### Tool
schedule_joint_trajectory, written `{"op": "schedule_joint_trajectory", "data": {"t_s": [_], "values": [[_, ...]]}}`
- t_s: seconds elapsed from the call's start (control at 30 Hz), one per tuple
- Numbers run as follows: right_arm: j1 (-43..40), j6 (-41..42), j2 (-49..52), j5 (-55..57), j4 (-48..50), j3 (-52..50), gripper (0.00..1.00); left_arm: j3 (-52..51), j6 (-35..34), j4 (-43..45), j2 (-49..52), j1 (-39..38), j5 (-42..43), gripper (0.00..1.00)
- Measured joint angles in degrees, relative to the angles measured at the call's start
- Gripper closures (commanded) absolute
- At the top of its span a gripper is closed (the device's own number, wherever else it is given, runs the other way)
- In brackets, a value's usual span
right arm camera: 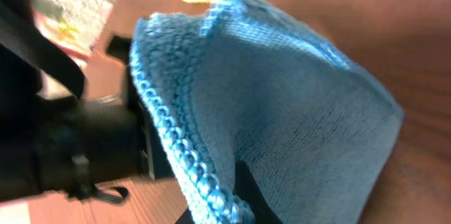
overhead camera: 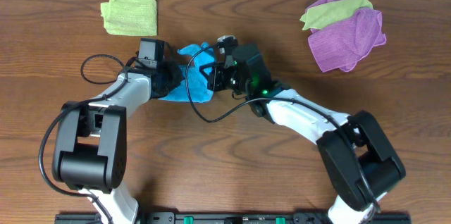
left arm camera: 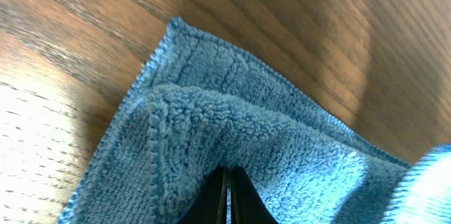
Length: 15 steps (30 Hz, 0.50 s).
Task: Fold the cloth
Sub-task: 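Lay the right end over the left end, folding the strip in half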
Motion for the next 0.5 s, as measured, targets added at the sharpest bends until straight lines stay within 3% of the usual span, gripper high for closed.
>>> {"op": "schedule_joint_trajectory", "data": {"t_s": [0.5], "values": [[0.8, -5.7, 0.9, -0.2, -4.7, 0.5, 0.99, 5.5, 1.4, -3.0, -0.2, 5.1, -1.0, 0.95]]}}
